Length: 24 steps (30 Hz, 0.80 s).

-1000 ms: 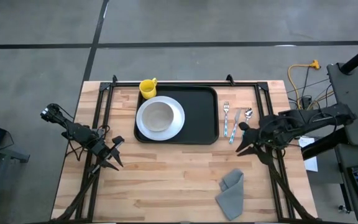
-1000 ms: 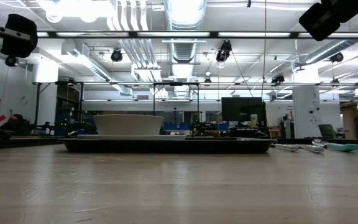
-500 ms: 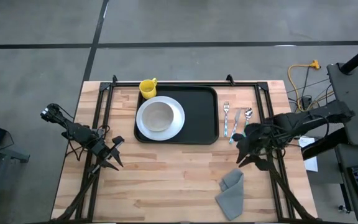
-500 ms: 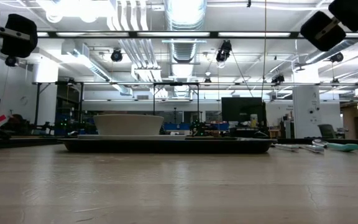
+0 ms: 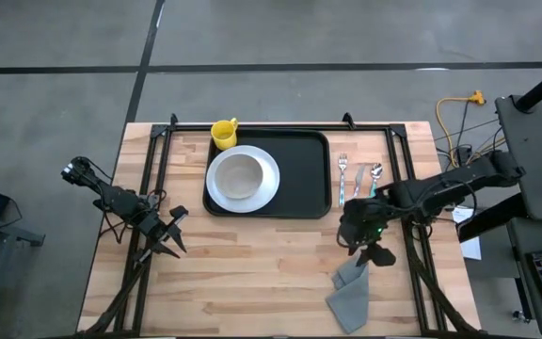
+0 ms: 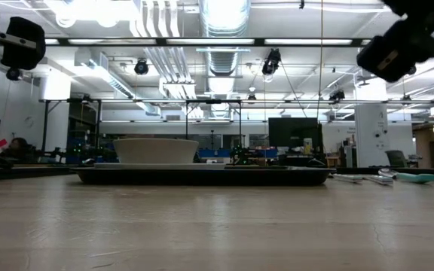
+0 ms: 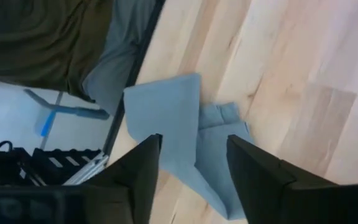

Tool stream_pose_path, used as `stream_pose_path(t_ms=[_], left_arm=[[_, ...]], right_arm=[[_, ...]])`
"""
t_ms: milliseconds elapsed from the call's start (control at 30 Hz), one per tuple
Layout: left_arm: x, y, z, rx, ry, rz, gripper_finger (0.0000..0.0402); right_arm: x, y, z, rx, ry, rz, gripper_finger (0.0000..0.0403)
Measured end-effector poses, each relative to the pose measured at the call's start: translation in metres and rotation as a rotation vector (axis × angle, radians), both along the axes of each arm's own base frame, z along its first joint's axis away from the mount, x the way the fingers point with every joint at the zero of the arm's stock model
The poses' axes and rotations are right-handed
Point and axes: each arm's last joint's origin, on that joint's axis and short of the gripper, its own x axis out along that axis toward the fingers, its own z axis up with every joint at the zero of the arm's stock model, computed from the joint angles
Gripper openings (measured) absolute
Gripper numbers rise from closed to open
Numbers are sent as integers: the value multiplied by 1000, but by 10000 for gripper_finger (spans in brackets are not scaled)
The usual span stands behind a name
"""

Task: Set up tray
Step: Put the gray napkin to the right of the white plate on the black tray

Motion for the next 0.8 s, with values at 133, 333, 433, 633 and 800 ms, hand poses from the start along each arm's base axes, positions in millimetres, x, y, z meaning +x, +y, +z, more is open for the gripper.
stream_pose_path(t_ms=[133,333,433,633,800], left_arm=[[0,0,0,0,0,0,77],[0,0,0,0,0,0,77],[0,0,0,0,0,0,77],[0,0,0,0,0,0,77],[0,0,0,0,0,0,77]], right_arm=[[8,4,-15,-22,65,14,198],[19,13,-37,-55,152,53,197],[22,19,-48,-70,192,80,191],[26,31,-67,-91,253,123,179],[32,40,-77,-49,276,141,176]])
